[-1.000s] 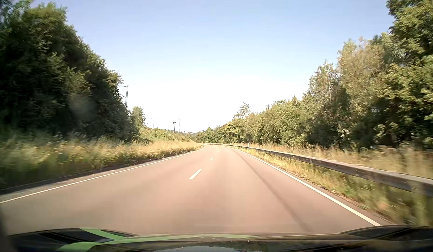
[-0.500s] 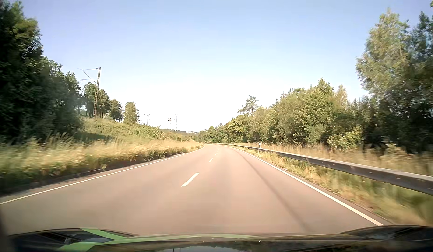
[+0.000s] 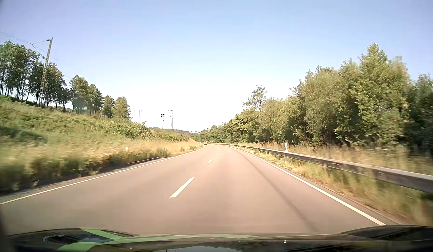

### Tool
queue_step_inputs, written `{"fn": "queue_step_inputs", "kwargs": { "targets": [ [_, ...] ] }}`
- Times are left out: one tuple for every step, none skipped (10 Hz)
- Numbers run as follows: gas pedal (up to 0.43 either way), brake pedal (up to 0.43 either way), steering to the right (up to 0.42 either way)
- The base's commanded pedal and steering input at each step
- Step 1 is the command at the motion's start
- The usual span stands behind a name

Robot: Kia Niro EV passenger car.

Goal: Follow the waypoints while adhering to traffic rules and regulations

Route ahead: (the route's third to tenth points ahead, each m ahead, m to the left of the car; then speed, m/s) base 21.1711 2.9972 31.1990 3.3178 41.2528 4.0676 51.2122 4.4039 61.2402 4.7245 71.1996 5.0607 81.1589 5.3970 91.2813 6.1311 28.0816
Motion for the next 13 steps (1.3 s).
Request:
{"fn": "queue_step_inputs", "kwargs": {
  "targets": [
    [0.280, 0.000, -0.007],
    [0.280, 0.000, -0.008],
    [0.280, 0.000, -0.007],
    [0.280, 0.000, -0.007],
    [0.280, 0.000, -0.007],
    [0.280, 0.000, -0.007],
    [0.280, 0.000, -0.007],
    [0.280, 0.000, -0.007],
    [0.280, 0.000, -0.007],
    [0.280, 0.000, -0.006],
    [0.268, 0.000, -0.006],
    [0.268, 0.000, -0.007],
    [0.268, 0.000, -0.006]
  ]
}}
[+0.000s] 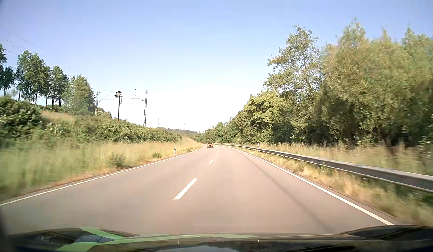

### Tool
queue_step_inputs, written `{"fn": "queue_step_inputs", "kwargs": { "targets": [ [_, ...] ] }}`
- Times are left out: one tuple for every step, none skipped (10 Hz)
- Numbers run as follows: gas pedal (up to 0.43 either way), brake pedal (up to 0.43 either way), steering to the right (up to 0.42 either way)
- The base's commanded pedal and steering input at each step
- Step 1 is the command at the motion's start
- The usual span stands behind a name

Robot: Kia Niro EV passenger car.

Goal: Follow the waypoints while adhering to traffic rules and regulations

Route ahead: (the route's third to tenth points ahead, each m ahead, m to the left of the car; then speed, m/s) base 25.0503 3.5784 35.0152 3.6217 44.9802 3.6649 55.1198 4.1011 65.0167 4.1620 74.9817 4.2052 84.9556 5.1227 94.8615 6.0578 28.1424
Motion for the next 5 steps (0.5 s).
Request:
{"fn": "queue_step_inputs", "kwargs": {
  "targets": [
    [0.280, 0.000, -0.007],
    [0.280, 0.000, -0.007],
    [0.280, 0.000, -0.006],
    [0.280, 0.000, -0.006],
    [0.280, 0.000, -0.006]
  ]
}}
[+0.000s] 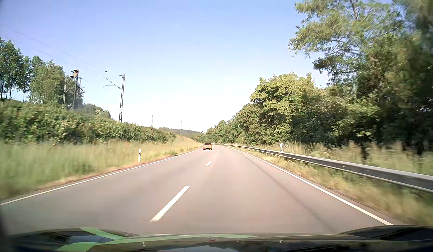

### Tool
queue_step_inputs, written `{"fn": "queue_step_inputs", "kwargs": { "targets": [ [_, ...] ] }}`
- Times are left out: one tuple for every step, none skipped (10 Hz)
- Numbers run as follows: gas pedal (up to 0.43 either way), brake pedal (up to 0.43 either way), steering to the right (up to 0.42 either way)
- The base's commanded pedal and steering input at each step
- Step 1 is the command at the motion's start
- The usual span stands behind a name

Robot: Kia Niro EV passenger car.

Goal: Follow the waypoints while adhering to traffic rules and regulations

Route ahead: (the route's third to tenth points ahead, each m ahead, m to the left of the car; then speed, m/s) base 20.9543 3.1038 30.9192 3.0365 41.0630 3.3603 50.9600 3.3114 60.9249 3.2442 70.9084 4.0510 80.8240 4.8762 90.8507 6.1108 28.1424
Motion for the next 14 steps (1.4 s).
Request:
{"fn": "queue_step_inputs", "kwargs": {
  "targets": [
    [0.268, 0.000, -0.006],
    [0.268, 0.000, -0.006],
    [0.268, 0.000, -0.006],
    [0.260, 0.000, -0.006],
    [0.248, 0.000, -0.006],
    [0.240, 0.000, -0.006],
    [0.240, 0.000, -0.006],
    [0.240, 0.000, -0.006],
    [0.240, 0.000, -0.006],
    [0.240, 0.000, -0.007],
    [0.220, 0.000, -0.008],
    [0.197, 0.000, -0.008],
    [0.189, 0.000, -0.008],
    [0.189, 0.000, -0.009]
  ]
}}
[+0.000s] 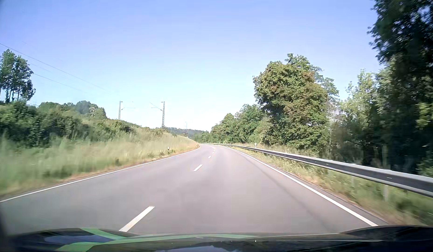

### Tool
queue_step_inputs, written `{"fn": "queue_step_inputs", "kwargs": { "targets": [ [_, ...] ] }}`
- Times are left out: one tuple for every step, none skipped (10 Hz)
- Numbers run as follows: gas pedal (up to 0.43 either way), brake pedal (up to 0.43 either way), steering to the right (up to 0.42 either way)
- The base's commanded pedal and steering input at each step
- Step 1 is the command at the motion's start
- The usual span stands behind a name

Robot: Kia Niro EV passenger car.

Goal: Follow the waypoints while adhering to traffic rules and regulations

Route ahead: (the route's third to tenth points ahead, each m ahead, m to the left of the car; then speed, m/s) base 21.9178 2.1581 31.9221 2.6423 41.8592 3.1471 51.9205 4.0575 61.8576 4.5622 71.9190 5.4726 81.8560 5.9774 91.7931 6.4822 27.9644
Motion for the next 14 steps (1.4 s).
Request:
{"fn": "queue_step_inputs", "kwargs": {
  "targets": [
    [0.189, 0.000, -0.009],
    [0.189, 0.000, -0.009],
    [0.197, 0.000, -0.009],
    [0.197, 0.000, -0.009],
    [0.209, 0.000, -0.009],
    [0.209, 0.000, -0.009],
    [0.197, 0.000, -0.009],
    [0.197, 0.000, -0.009],
    [0.197, 0.000, -0.009],
    [0.197, 0.000, -0.009],
    [0.197, 0.000, -0.009],
    [0.197, 0.000, -0.009],
    [0.197, 0.000, -0.009],
    [0.197, 0.000, -0.009]
  ]
}}
